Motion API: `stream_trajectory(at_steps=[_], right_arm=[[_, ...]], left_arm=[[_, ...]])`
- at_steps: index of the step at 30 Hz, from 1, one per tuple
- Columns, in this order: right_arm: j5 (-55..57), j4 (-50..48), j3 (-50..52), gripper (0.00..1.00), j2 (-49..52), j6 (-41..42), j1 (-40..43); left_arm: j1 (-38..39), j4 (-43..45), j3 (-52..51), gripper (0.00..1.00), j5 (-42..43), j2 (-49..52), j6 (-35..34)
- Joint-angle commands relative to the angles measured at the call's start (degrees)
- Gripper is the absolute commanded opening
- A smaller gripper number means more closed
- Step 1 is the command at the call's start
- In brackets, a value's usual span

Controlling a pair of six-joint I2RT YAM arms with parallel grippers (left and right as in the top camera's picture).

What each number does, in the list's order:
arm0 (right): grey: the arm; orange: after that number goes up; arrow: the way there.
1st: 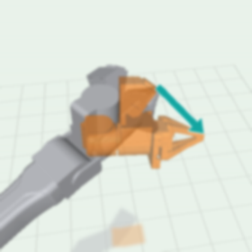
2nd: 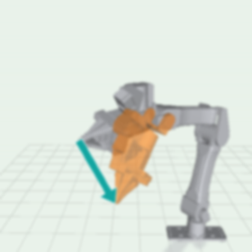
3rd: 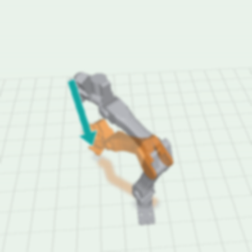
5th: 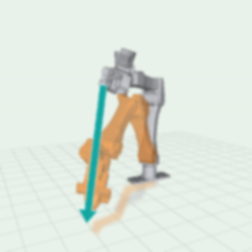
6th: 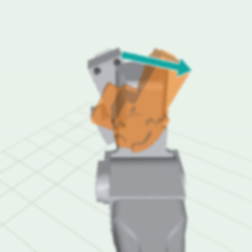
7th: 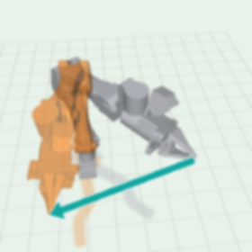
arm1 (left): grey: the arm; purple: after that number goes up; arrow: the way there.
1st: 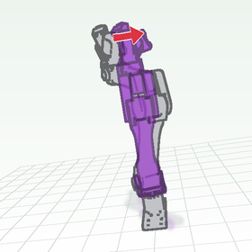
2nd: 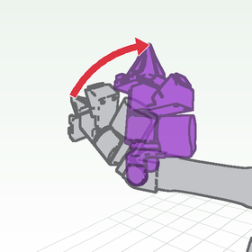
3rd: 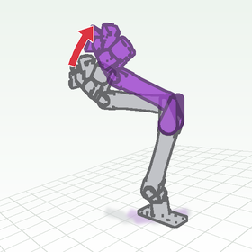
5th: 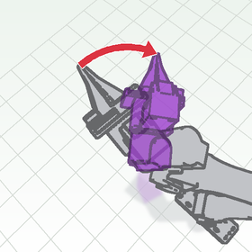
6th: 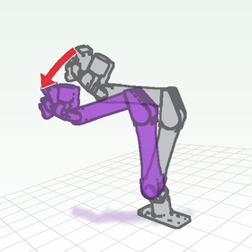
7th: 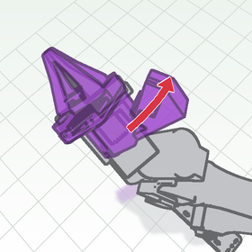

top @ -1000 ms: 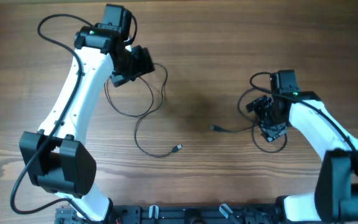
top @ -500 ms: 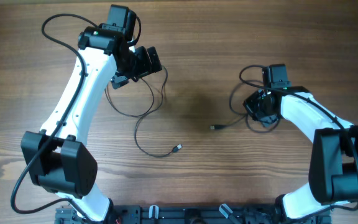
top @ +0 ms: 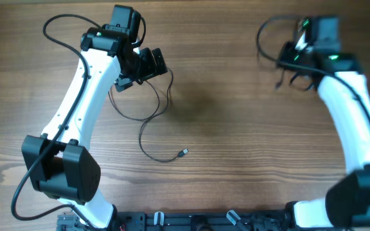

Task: Untangle cables

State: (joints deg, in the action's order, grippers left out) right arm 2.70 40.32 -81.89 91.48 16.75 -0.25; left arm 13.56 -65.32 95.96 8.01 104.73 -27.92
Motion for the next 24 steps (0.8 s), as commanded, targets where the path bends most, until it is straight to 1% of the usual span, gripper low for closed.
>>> stream_trajectory(at_steps=[1, 5, 9, 13, 17, 18, 20, 22, 24], right_arm=[[6.6, 0.6, -5.3, 0.04, -1.5, -9.3, 2.4], [10.3, -3.9, -5.8, 0.04, -1.2, -12.0, 6.4], [10.9, -11.1, -5.8, 0.05, 0.4, -15.9, 12.6], [10.8, -22.0, -5.8, 0.04, 4.0, -20.7, 19.9], [10.8, -32.6, -5.8, 0.04, 10.0, -26.7, 24.8], [10.8, -37.3, -5.8, 0.04, 14.0, -29.3, 26.5], [10.4, -42.3, -5.8, 0.04, 18.5, -33.9, 27.8], [9.3, -47.3, -5.8, 0.04, 23.6, -41.9, 28.7], [9.1, -49.9, -5.8, 0.04, 28.4, -51.3, 28.9]], left_arm=[[0.2, 0.0, -0.4, 1.00, 0.3, 0.5, 0.1], [0.2, 0.0, -0.4, 1.00, 0.3, 0.5, 0.1], [0.2, 0.0, -0.4, 1.00, 0.3, 0.5, 0.1], [0.2, 0.0, -0.4, 1.00, 0.3, 0.5, 0.1], [0.2, 0.0, -0.4, 1.00, 0.3, 0.5, 0.1], [0.2, 0.0, -0.4, 1.00, 0.3, 0.5, 0.1], [0.2, 0.0, -0.4, 1.00, 0.3, 0.5, 0.1], [0.2, 0.0, -0.4, 1.00, 0.3, 0.5, 0.1], [0.2, 0.0, -0.4, 1.00, 0.3, 0.5, 0.1]])
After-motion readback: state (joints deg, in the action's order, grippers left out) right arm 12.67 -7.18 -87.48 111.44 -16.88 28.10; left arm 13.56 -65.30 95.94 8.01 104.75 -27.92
